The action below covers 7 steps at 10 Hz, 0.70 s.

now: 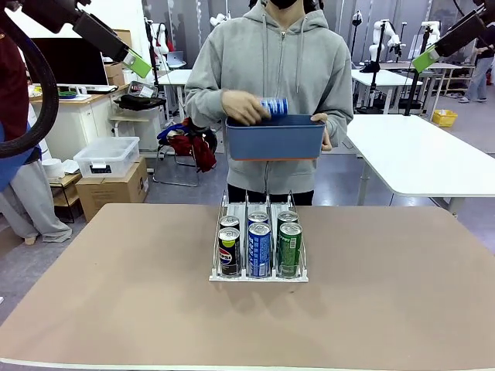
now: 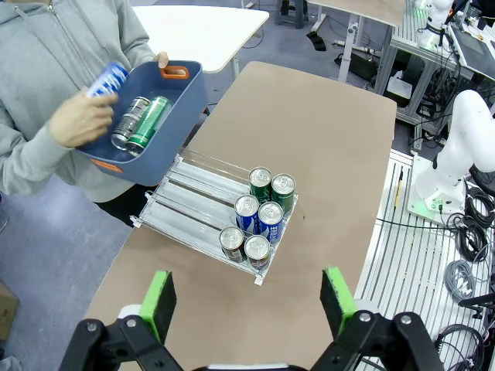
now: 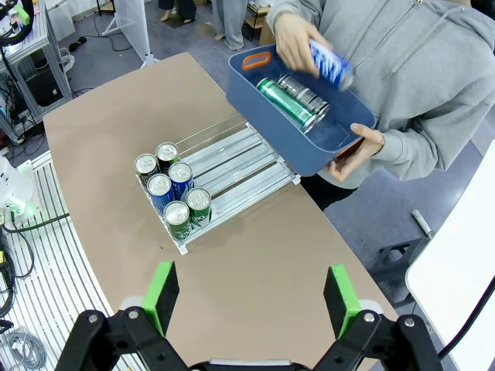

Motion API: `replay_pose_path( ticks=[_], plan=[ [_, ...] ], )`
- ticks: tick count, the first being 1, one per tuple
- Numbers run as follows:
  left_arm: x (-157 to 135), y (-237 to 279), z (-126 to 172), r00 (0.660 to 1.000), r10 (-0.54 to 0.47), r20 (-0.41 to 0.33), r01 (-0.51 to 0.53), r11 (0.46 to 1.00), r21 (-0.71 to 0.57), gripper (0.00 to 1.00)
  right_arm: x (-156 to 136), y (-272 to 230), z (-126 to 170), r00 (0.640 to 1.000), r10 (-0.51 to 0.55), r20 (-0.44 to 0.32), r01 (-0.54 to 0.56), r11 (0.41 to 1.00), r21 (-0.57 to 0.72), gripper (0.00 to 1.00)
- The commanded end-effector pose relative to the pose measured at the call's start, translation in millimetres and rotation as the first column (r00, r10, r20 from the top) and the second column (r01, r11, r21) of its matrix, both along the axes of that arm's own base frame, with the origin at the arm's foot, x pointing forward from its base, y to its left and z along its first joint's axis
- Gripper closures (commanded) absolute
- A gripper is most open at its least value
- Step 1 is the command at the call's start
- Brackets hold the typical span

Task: Fill the beverage cans into the dispenser.
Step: Pick up the Ionic drink handed by the human.

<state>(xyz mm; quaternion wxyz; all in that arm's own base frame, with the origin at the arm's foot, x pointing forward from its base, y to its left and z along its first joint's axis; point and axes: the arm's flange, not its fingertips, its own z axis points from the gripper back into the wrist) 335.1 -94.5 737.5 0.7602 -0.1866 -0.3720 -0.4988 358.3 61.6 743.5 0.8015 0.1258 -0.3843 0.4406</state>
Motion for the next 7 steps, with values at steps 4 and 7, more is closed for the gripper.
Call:
replay_pose_path(
  ticks=[4,7],
  plan=[
    [-1.3,0.5,0.6,1.000,0.001,0.004,-0.001,1.000,0.005,0.00,0.0,-0.2,0.0,1.000,-0.001,0.002,0.001,1.000,-0.008,0.00],
    [-1.3,0.5,0.6,1.000,0.001,0.004,-0.001,1.000,0.005,0.00,0.0,-0.2,0.0,1.000,-0.001,0.002,0.001,1.000,-0.008,0.00]
  ],
)
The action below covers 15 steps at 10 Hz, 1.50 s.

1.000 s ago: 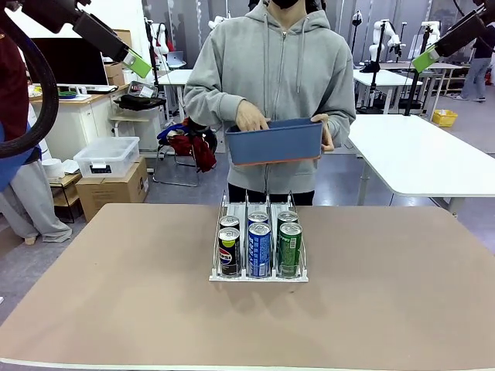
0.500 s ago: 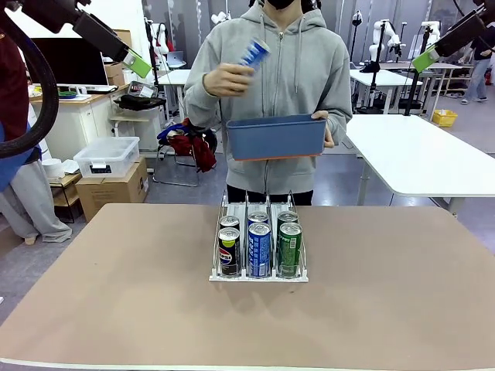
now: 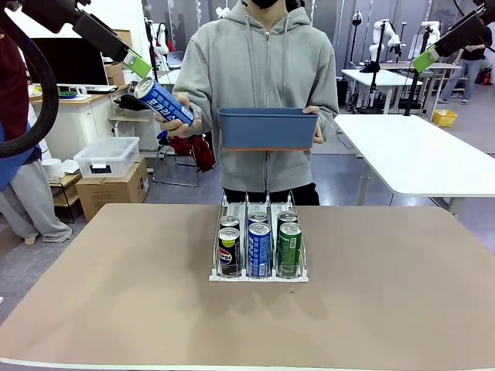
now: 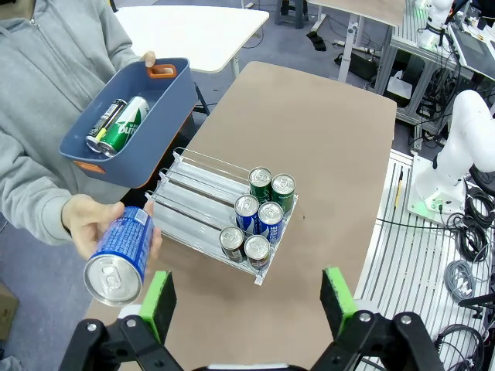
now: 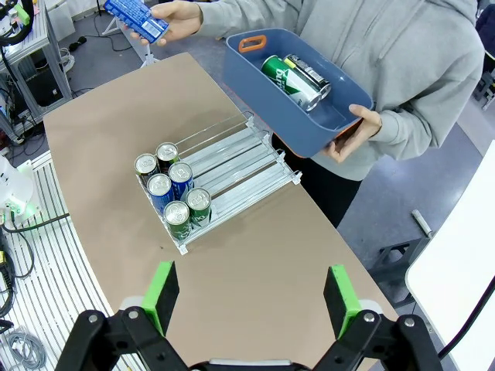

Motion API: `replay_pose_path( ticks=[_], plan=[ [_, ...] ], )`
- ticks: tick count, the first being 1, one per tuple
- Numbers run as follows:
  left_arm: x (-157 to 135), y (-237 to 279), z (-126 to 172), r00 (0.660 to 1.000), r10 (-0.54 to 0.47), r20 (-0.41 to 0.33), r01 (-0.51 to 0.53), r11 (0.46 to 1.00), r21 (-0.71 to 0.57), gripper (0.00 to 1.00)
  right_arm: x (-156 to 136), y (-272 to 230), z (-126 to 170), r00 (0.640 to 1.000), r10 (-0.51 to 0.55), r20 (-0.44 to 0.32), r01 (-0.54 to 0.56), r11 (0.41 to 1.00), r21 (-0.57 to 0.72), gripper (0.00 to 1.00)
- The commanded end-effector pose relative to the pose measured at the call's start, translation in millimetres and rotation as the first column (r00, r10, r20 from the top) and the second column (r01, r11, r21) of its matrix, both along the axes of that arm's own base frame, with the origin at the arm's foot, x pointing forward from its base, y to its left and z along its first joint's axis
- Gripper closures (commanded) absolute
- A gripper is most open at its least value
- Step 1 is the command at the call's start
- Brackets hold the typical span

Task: Fill the beverage cans into the dispenser.
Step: Pick up the Ionic drink handed by the human.

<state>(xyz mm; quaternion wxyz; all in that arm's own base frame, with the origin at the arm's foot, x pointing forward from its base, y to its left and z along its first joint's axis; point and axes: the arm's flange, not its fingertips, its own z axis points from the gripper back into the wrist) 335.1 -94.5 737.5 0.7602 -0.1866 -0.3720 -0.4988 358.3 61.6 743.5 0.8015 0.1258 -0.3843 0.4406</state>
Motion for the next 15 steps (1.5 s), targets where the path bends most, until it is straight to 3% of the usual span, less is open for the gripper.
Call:
replay_pose_path(
  ticks=[1,15],
  plan=[
    [-1.3,0.5,0.6,1.000,0.001,0.004,-0.001,1.000,0.005,0.00,0.0,-0.2,0.0,1.000,-0.001,0.002,0.001,1.000,-0.008,0.00],
    [-1.3,0.5,0.6,1.000,0.001,0.004,-0.001,1.000,0.005,0.00,0.0,-0.2,0.0,1.000,-0.001,0.002,0.001,1.000,-0.008,0.00]
  ],
)
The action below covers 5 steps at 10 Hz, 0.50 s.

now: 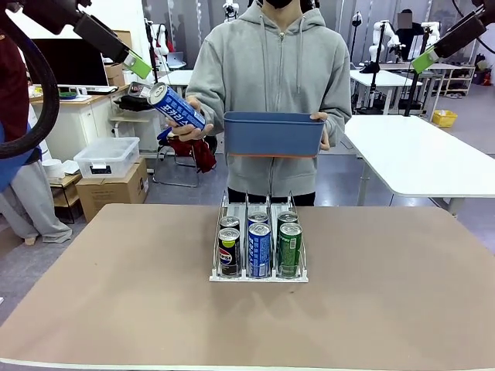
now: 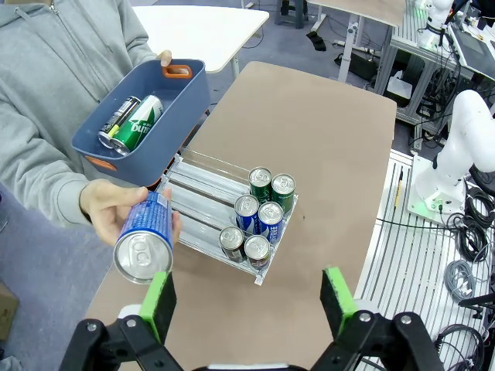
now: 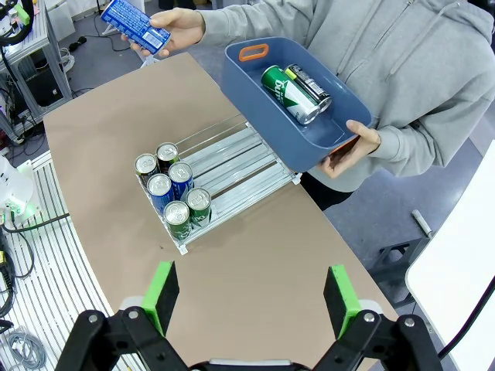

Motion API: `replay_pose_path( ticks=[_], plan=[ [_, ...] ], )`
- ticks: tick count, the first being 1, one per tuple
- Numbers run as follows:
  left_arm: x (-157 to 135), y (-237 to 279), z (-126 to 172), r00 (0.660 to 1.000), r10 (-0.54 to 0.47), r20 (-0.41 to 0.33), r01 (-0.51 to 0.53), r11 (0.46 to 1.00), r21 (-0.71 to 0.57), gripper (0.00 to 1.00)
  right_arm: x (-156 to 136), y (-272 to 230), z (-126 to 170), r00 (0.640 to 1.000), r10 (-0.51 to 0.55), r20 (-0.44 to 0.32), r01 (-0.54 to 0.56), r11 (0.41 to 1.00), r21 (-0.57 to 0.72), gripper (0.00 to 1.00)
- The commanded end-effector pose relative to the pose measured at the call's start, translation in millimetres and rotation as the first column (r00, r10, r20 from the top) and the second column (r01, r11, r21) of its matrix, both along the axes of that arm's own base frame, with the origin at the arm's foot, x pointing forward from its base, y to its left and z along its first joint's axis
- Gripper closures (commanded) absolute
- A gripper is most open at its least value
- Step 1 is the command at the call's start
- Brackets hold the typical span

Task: Fill the beverage cans into the dispenser.
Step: Pick up the Ionic drink handed by the human.

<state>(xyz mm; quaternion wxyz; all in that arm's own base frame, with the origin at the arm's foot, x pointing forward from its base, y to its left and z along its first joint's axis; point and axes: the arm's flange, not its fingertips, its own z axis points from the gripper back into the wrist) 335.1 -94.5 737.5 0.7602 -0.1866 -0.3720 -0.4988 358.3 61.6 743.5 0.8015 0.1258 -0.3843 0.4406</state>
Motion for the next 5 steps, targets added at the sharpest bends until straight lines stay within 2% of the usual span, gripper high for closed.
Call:
replay_pose_path(
  ticks=[1,4,5],
  plan=[
    [-1.3,0.5,0.6,1.000,0.001,0.004,-0.001,1.000,0.005,0.00,0.0,-0.2,0.0,1.000,-0.001,0.002,0.001,1.000,-0.008,0.00],
    [0.0,0.0,0.0,1.000,0.000,0.000,0.000,1.000,0.000,0.00,0.0,-0.2,0.0,1.000,-0.001,0.002,0.001,1.000,-0.008,0.00],
    [22.7,-8.1,-5.9,0.980,0.180,0.087,-0.183,0.983,0.028,0.00,0.0,-0.2,0.0,1.000,-0.001,0.002,0.001,1.000,-0.008,0.00]
  ],
)
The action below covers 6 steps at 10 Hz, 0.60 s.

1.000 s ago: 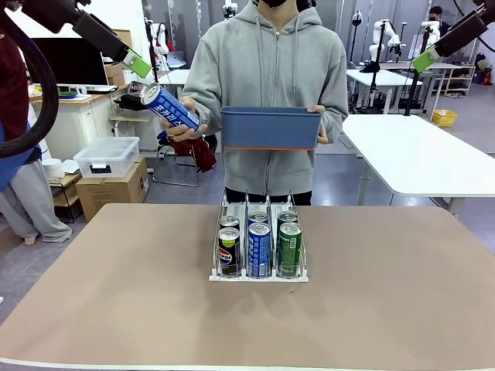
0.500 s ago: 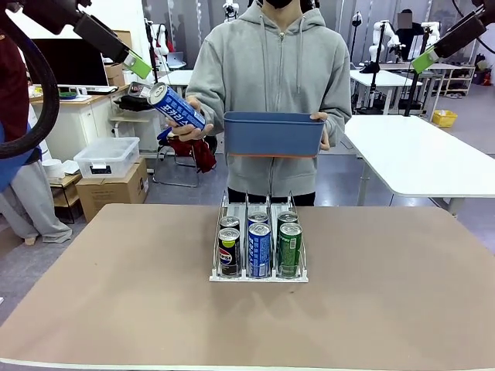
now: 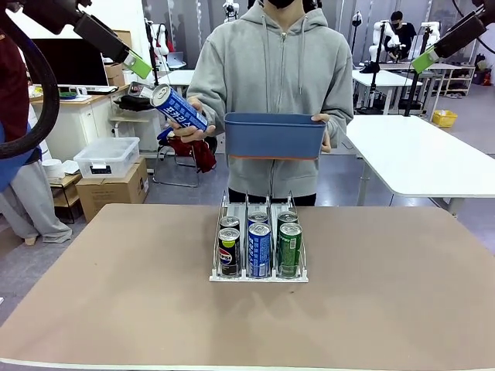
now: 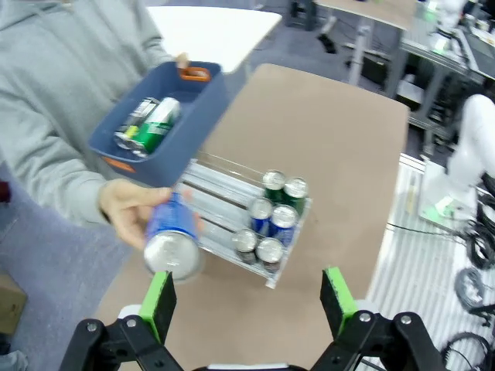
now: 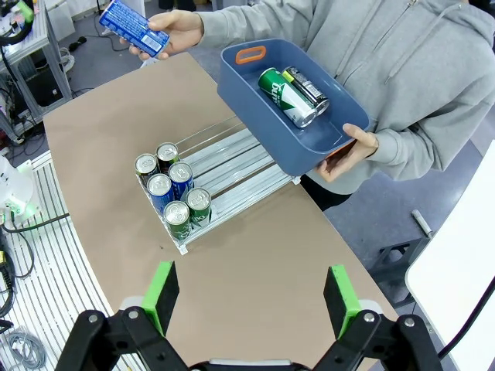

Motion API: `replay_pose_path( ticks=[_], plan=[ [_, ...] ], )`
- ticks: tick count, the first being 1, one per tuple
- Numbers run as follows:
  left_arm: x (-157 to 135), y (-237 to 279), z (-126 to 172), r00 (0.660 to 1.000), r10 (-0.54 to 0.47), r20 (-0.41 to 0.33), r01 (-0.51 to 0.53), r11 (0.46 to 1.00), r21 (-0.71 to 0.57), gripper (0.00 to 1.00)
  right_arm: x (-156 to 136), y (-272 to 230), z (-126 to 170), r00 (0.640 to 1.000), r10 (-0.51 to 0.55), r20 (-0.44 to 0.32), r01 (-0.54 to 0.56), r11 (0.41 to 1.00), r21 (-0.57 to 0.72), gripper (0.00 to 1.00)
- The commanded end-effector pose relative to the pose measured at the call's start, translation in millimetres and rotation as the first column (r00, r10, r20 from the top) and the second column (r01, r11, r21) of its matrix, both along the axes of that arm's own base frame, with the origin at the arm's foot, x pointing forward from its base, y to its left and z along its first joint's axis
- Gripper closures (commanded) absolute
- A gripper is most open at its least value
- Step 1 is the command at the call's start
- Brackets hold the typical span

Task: Fill the beverage cans into the dispenser.
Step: Pick up the Ionic drink handed by the human.

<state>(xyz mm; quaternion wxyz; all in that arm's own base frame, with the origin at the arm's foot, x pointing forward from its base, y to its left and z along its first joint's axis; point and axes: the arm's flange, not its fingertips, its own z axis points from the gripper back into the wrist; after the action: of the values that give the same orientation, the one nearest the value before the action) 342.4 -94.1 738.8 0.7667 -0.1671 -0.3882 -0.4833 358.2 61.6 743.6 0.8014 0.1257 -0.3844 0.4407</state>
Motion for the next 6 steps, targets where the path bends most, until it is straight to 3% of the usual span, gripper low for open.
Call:
replay_pose_path(
  ticks=[1,2,3,6],
  plan=[
    [28.5,-1.4,-3.4,0.986,0.167,0.026,-0.168,0.984,0.059,0.00,0.0,-0.3,0.0,1.000,-0.002,0.002,0.002,1.000,-0.008,0.00],
    [27.8,-14.8,-10.9,0.963,0.266,0.053,-0.268,0.963,0.033,0.00,0.0,-0.3,0.0,1.000,-0.002,0.002,0.002,1.000,-0.008,0.00],
    [30.5,-26.0,-19.3,0.951,0.303,0.054,-0.304,0.952,0.020,0.00,0.0,-0.3,0.0,1.000,-0.002,0.002,0.002,1.000,-0.008,0.00],
    [52.7,-30.0,-34.0,0.939,0.339,0.059,-0.342,0.938,0.054,0.00,0.0,-0.3,0.0,1.000,-0.002,0.002,0.002,1.000,-0.008,0.00]
  ],
)
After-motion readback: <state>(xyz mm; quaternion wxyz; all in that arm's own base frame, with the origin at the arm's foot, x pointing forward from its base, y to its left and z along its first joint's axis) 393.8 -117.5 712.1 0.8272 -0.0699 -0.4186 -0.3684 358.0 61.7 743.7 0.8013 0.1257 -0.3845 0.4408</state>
